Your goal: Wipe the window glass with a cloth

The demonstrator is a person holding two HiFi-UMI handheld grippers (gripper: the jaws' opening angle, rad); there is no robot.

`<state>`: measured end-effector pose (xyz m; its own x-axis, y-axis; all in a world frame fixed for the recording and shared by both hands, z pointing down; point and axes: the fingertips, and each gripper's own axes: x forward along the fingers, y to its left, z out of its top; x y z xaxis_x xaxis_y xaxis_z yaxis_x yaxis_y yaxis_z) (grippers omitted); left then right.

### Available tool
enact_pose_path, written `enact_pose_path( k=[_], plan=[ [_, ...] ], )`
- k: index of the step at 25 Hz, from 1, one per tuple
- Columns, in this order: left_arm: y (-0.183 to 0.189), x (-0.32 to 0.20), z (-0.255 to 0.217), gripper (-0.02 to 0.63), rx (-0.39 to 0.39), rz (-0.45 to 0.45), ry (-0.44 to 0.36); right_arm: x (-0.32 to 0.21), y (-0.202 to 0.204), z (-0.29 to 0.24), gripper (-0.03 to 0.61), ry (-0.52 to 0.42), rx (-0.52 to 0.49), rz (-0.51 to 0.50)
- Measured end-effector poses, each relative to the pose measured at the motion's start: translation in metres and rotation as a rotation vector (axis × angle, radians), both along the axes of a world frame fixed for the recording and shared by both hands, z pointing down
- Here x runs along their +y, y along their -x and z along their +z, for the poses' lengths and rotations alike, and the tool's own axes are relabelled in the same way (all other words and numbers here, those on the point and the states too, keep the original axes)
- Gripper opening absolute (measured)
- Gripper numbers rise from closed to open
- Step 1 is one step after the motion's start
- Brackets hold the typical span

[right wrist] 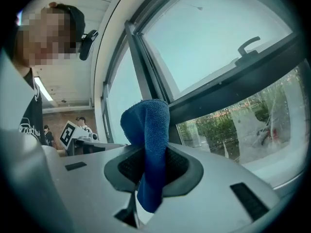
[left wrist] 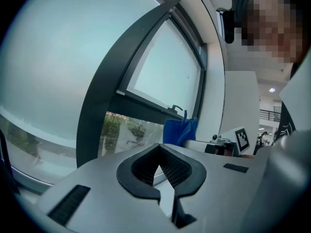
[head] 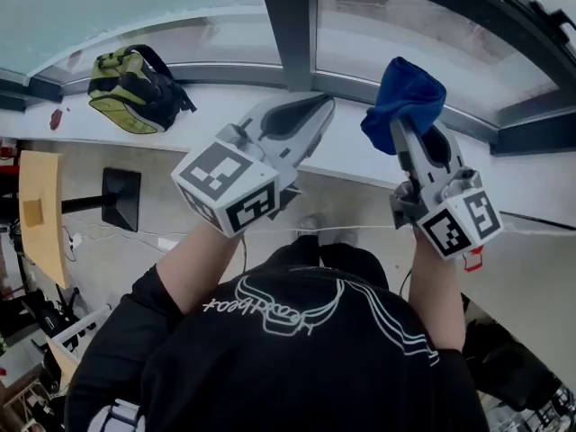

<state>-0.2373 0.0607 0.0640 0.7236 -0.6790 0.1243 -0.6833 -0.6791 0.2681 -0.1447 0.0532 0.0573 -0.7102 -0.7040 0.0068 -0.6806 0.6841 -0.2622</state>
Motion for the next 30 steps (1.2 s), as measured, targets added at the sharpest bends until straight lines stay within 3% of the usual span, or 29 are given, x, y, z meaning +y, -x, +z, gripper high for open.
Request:
enact_pose_path(
  k=[6,13,19,30],
  plan=[
    [0.006,-0.039,0.031,0.006,0.001,-0.083,0.052,-0.052,0.011,0.038,0.067,-0.067,0.019,-0.032],
    [0.03,-0.069,0.042,0.006,-0.019,-0.178,0.054,-0.13,0.044,0.058,0.067,-0.178,0.072,-0.068],
    [0.048,-0.087,0.067,0.006,0.012,-0.265,0.116,-0.196,0.076,0.071,0.067,-0.195,0.083,-0.097],
    [0.08,-0.103,0.092,0.006,0.027,-0.324,0.128,-0.249,0.107,0.084,0.067,-0.265,0.129,-0.055]
  ],
)
